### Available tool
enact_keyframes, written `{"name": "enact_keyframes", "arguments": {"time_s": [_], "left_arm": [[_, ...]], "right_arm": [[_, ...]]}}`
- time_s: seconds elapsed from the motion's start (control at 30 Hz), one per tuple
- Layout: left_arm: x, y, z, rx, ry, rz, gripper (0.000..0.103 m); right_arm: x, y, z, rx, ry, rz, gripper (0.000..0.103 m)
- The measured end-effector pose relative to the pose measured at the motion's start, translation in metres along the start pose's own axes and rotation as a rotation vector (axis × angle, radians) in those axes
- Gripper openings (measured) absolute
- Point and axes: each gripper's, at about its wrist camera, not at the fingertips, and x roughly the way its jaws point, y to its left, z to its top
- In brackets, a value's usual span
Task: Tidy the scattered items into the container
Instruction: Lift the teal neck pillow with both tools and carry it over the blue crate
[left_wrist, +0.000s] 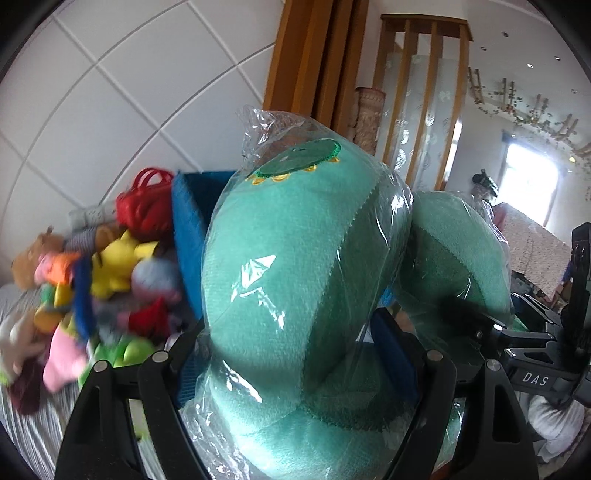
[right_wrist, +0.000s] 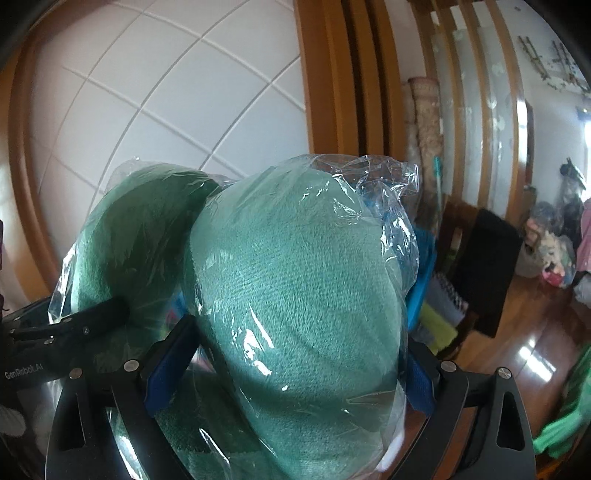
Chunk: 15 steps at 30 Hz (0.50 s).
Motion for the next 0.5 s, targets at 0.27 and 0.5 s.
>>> {"name": "enact_keyframes", "arguments": {"time_s": [0.27, 0.5], "left_arm": [[0.072, 0.011, 0.097, -0.014, 0.006, 0.031, 0.082], [0.162, 0.03, 0.176, -0.051, 0.01, 0.15, 0.082]], "right_arm": [[0.075, -0.03, 0.098, -0.003, 0.002, 0.039, 0.098], [0.197, -0.071, 0.189, -0.019, 0.075, 0.187, 0.098]]}}
